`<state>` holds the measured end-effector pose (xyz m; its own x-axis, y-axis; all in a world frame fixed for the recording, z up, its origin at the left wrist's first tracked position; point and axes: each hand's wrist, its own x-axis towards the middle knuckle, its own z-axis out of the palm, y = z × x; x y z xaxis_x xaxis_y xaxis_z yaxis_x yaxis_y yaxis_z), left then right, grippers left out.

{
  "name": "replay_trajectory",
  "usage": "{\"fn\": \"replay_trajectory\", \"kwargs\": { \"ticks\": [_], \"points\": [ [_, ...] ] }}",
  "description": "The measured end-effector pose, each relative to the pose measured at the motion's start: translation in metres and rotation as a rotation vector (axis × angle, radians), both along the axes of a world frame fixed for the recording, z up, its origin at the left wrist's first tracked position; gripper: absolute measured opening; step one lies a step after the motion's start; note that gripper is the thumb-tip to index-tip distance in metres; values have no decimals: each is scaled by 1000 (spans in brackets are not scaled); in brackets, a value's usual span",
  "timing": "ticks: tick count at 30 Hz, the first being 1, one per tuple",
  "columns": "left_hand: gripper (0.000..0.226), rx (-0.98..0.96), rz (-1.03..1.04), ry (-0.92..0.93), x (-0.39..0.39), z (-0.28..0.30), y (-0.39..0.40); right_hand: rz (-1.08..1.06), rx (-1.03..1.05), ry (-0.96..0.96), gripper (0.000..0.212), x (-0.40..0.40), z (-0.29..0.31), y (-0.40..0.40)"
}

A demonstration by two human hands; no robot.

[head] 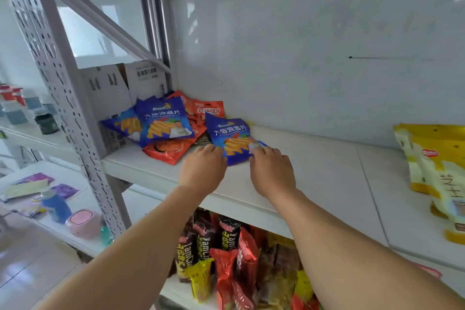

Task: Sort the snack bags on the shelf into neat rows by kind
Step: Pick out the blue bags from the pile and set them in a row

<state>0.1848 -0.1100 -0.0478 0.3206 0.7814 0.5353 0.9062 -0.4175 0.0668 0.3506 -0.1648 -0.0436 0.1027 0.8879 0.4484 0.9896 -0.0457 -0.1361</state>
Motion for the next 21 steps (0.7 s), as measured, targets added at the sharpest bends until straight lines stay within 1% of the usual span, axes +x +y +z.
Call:
{"fn": "replay_trajectory", "kwargs": {
  "ticks": [6, 8, 10, 13, 15, 16, 18, 21],
  "points": [
    [23, 14, 37, -105, -28, -2, 47, -72, -14, 121, 34, -27, 3, 63],
    [23, 10, 65, -97, -31, 1, 65, -80, -10, 142, 37, -31, 2, 84],
    [30, -24, 105, -67, -34, 6, 85, -99, -17, 152, 41, -29, 1, 105],
    [38, -86, 169, -128, -42, 16, 115, -155, -45, 205, 45, -20, 4, 136],
    [39, -102, 226, -155, -50, 22, 135, -238, -133, 264, 51, -16, 8, 156],
    [39, -105, 252, -165, -55, 24, 144, -287, -203, 323, 55, -14, 9, 164],
    [40, -128, 305, -233, -66, 25, 160, -352, -323, 418, 61, -17, 7, 174],
    [42, -165, 386, -380, -83, 23, 177, -368, -357, 364, 71, -26, -1, 182]
  ]
}}
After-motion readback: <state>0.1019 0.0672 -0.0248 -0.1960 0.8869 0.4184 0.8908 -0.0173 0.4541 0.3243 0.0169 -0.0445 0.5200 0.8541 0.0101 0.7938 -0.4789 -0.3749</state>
